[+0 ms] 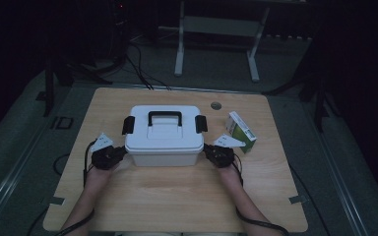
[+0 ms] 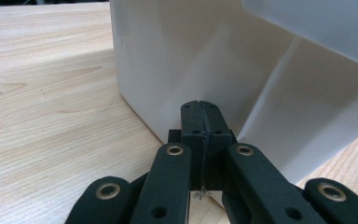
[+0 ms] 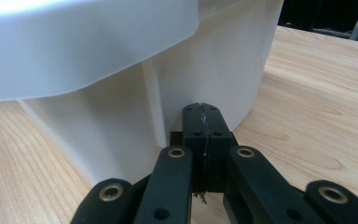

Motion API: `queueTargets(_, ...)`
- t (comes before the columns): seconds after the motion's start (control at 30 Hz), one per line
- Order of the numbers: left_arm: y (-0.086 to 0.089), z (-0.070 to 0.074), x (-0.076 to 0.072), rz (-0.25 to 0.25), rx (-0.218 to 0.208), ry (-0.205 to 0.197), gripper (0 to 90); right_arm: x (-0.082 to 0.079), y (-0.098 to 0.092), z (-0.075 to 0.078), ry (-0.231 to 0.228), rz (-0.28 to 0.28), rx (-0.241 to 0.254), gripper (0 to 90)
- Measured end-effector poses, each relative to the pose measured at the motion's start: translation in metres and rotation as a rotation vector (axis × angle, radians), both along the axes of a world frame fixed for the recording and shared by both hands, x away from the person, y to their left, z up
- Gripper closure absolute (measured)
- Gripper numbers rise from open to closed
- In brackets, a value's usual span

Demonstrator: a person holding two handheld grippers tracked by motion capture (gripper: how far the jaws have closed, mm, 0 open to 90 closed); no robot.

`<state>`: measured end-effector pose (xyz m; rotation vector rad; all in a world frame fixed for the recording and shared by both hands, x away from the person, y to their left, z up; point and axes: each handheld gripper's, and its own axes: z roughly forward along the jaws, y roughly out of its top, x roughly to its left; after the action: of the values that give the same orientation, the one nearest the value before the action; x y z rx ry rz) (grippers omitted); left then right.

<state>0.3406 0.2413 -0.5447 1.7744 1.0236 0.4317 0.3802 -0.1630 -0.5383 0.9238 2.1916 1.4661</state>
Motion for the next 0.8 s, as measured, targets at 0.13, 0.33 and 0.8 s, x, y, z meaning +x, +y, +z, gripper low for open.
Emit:
queueTargets(0.13,-0.003,0.000,-0.003,-0.009,0.004,0.001,89.9,-0.003,-0.004,0.000,0.001,-0.005,0.001,90.0)
queueTargets(0.33,-0.008,0.001,-0.006,-0.020,0.007,-0.001,89.9,-0.009,-0.009,0.000,0.000,-0.001,0.001,90.0)
queueTargets(0.8,-0.019,0.001,-0.018,-0.044,0.013,0.002,90.0,-0.025,-0.023,-0.001,0.010,0.000,0.017,90.0)
